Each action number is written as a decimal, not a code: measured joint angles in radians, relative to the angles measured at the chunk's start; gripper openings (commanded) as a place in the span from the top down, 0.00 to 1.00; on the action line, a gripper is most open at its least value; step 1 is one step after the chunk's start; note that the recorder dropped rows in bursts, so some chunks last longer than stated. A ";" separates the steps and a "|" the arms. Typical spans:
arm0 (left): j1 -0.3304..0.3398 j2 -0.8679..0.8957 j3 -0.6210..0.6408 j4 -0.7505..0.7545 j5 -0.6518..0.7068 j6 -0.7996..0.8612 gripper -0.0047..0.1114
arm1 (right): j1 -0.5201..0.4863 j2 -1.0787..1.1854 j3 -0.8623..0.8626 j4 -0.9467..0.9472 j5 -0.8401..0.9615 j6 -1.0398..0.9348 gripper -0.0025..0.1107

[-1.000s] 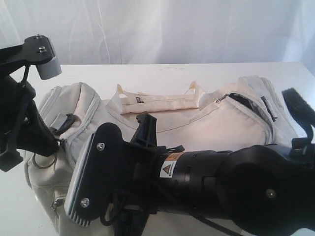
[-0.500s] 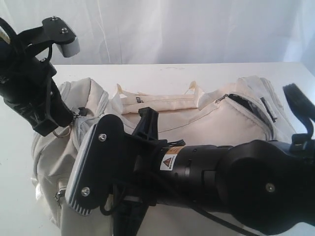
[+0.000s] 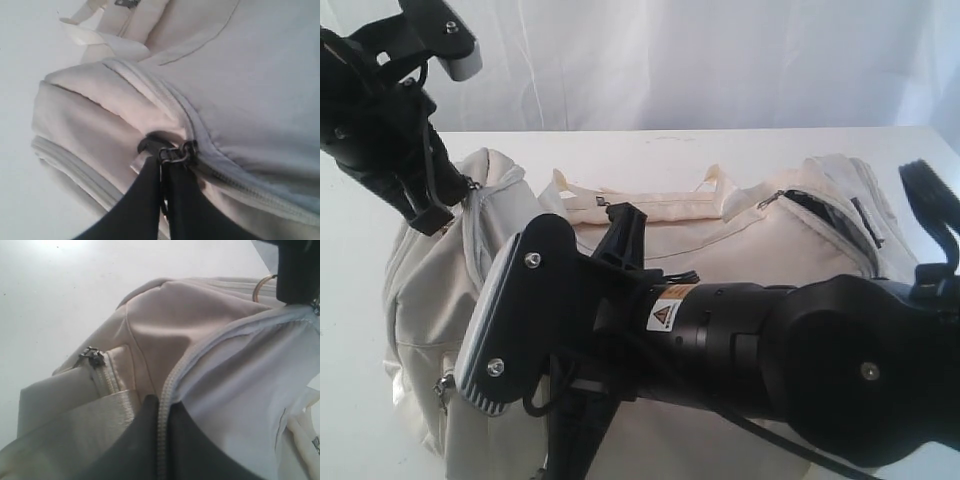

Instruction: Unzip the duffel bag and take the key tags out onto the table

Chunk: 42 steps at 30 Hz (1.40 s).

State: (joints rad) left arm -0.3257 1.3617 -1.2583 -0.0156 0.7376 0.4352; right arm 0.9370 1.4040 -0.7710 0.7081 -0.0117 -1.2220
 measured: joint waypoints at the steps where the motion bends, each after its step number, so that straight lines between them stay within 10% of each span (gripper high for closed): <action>1: 0.000 0.002 0.000 0.006 -0.017 0.000 0.96 | 0.000 0.000 0.000 0.000 -0.003 0.000 0.98; 42: -0.003 0.167 -0.004 0.138 -0.348 -0.084 0.96 | -0.016 0.005 -0.004 0.014 -0.053 0.000 0.98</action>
State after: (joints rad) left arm -0.3287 1.5284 -1.2623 0.1226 0.3898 0.3511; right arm 0.9205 1.4095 -0.7747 0.7221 -0.0644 -1.2220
